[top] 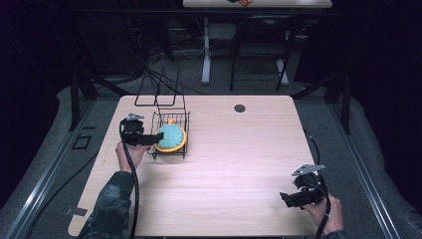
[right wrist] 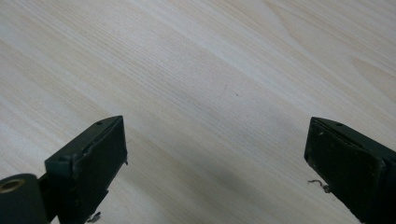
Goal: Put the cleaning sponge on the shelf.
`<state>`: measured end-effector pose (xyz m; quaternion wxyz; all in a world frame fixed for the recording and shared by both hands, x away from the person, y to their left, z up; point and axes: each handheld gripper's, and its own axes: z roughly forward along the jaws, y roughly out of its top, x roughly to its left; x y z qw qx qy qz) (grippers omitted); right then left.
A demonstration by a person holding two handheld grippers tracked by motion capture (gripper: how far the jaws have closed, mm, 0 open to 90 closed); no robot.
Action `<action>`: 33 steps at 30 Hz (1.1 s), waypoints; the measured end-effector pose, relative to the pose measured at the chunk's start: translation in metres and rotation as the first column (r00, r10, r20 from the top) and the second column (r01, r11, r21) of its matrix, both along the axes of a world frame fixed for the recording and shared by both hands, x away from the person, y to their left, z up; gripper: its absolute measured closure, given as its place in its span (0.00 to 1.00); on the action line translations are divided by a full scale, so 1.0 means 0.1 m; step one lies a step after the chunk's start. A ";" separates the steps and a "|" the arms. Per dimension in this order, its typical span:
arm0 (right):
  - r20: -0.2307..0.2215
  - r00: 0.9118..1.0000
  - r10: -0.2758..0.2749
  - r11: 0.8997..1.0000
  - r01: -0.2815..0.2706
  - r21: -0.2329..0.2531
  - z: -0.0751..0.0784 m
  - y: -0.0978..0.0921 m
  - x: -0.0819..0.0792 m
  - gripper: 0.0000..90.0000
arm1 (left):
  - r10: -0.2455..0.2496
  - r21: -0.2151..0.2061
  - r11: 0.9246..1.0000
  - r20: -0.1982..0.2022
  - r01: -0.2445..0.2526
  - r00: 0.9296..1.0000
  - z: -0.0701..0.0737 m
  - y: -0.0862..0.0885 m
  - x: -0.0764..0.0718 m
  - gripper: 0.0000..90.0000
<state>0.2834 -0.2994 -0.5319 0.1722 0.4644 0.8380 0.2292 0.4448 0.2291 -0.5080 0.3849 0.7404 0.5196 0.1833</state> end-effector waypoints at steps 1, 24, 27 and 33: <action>0.002 1.000 -0.002 1.000 0.002 0.000 0.00 0.00 0.00 0.06 | 0.002 0.006 1.000 0.000 -0.002 1.000 0.01 0.00 -0.02 0.09; 0.009 1.000 -0.007 1.000 0.007 0.000 0.02 -0.01 -0.01 0.04 | -0.003 0.109 0.994 0.027 0.000 1.000 0.16 -0.10 -0.56 0.00; 0.010 1.000 -0.005 1.000 0.005 0.001 0.02 -0.01 -0.01 0.04 | -0.009 0.118 0.993 0.025 0.006 1.000 0.17 -0.11 -0.63 0.00; 0.009 1.000 -0.003 1.000 0.003 0.000 0.02 0.00 -0.01 0.03 | -0.017 0.126 0.992 0.021 0.014 1.000 0.18 -0.11 -0.79 0.00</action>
